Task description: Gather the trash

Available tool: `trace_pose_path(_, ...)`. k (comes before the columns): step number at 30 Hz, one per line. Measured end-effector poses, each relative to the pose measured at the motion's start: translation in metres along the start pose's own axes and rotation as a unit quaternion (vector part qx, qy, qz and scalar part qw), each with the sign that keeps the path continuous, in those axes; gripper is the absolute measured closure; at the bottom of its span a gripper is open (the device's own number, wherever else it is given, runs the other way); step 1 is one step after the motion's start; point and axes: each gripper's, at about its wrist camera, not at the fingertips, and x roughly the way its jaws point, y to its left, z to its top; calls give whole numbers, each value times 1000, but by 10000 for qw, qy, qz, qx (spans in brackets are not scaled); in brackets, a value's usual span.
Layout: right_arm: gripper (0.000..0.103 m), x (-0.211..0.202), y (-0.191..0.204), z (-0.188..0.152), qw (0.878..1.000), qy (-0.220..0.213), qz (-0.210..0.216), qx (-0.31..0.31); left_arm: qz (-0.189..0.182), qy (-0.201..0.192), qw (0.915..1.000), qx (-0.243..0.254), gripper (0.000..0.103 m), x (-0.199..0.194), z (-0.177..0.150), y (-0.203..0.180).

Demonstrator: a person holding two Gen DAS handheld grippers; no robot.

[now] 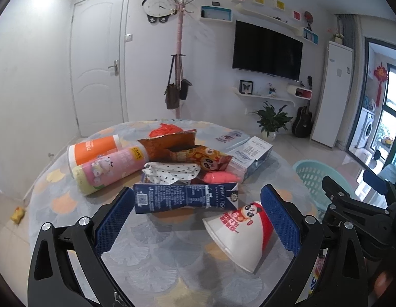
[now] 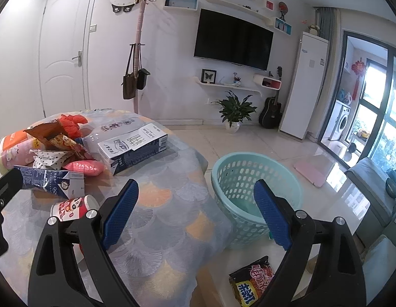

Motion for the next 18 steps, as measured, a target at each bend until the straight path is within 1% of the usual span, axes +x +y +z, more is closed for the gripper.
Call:
trace_pose_path(2,22,1,2,0,10000,19,33,-26,71,4,10000,25,7,1,0,7)
trace_pose_path(3,27,2,2,-1,10000,55,75,-36,113,-9,9999,41,7,-1,-1,12)
trace_pose_path(4,36,4,2,-1,9999,88,124,-41,136,-7,9999,54,7,-1,-1,18)
trace_pose_path(6,45,7,4,-1,9993,202,296,-57,135,55,9999,81,7,3,1,32)
trace_pose_path(9,45,6,6,-4,9967,355,721,53,319,172,9993,39,7,13,3,56)
trace_pose_path(12,45,-1,21,-13,9915,506,1202,-16,378,328,9987,-96,7,25,5,76)
trace_pose_path(14,45,-9,37,-21,9877,533,1458,-180,250,455,9984,-243,10,34,6,85)
trace_pose_path(16,45,-14,51,-29,9847,586,1608,-333,82,575,9975,-394,12,43,7,90)
trace_pose_path(18,44,-16,66,-37,9789,756,1846,-448,-34,699,9964,-480,13,46,8,90)
